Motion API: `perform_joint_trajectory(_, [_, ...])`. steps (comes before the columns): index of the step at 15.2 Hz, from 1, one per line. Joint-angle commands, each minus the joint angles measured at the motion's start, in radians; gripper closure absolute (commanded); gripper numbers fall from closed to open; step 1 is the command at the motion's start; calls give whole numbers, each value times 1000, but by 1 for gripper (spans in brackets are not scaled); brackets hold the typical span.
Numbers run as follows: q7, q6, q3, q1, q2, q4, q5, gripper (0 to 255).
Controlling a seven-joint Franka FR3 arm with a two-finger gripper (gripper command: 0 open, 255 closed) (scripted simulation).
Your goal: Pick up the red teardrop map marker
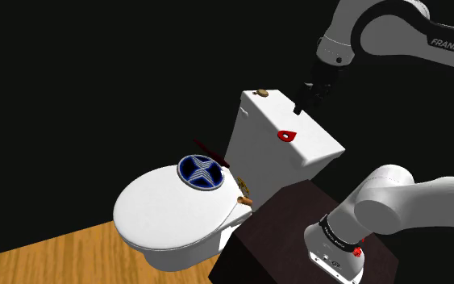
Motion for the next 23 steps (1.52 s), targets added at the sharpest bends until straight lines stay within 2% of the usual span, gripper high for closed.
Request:
perform_joint_trajectory(1, [0, 0, 0, 0, 0, 0, 0, 0])
perform_joint_trajectory(8, [-591, 177, -247, 115, -19, -178, -150, 0])
perform_joint_trajectory(15, [-1180, 388, -517, 240, 126, -224, -281, 0])
perform_joint_trajectory(16, [-1215, 401, -534, 250, 139, -223, -286, 0])
perform_joint_trajectory(23, [-1210, 521, -567, 248, 190, -293, -307, 0])
